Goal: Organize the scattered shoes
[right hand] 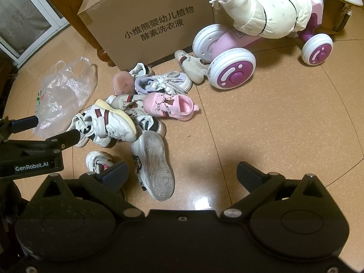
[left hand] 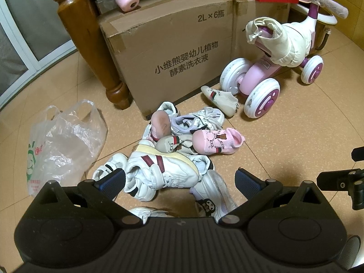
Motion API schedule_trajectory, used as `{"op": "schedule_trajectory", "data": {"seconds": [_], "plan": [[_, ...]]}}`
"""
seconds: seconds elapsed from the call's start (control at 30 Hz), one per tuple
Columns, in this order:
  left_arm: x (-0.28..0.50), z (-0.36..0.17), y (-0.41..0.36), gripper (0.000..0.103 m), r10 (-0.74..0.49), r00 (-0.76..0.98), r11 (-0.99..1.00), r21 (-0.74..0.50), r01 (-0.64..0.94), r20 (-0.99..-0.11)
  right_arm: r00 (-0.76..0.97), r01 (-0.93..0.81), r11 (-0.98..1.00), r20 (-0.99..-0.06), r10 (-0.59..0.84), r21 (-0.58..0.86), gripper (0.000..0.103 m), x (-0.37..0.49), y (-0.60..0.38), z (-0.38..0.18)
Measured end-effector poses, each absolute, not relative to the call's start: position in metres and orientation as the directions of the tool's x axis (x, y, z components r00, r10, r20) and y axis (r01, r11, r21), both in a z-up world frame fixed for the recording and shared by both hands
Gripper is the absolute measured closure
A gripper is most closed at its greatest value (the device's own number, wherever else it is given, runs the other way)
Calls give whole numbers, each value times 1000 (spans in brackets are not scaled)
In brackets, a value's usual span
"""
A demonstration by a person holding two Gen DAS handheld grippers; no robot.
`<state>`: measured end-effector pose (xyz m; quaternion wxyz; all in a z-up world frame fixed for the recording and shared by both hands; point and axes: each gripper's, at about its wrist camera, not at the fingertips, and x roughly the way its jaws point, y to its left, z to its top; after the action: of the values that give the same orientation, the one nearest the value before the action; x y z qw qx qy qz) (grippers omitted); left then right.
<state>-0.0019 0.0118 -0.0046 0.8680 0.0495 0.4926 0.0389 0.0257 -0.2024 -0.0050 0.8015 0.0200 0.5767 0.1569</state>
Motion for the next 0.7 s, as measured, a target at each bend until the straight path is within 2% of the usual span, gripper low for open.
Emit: {"op": "schedule_trajectory", "data": {"seconds": [0.3, 0.7], "plan": [[1, -13, 15, 0, 113, 487, 993, 115, -26, -866, 277, -232, 952, -924, 263, 201, 0, 24, -200, -10], [16, -54, 23, 0, 90, 406, 995, 68, -67, -909, 247, -246, 952, -939, 241, 180, 0, 18, -199, -24]]}}
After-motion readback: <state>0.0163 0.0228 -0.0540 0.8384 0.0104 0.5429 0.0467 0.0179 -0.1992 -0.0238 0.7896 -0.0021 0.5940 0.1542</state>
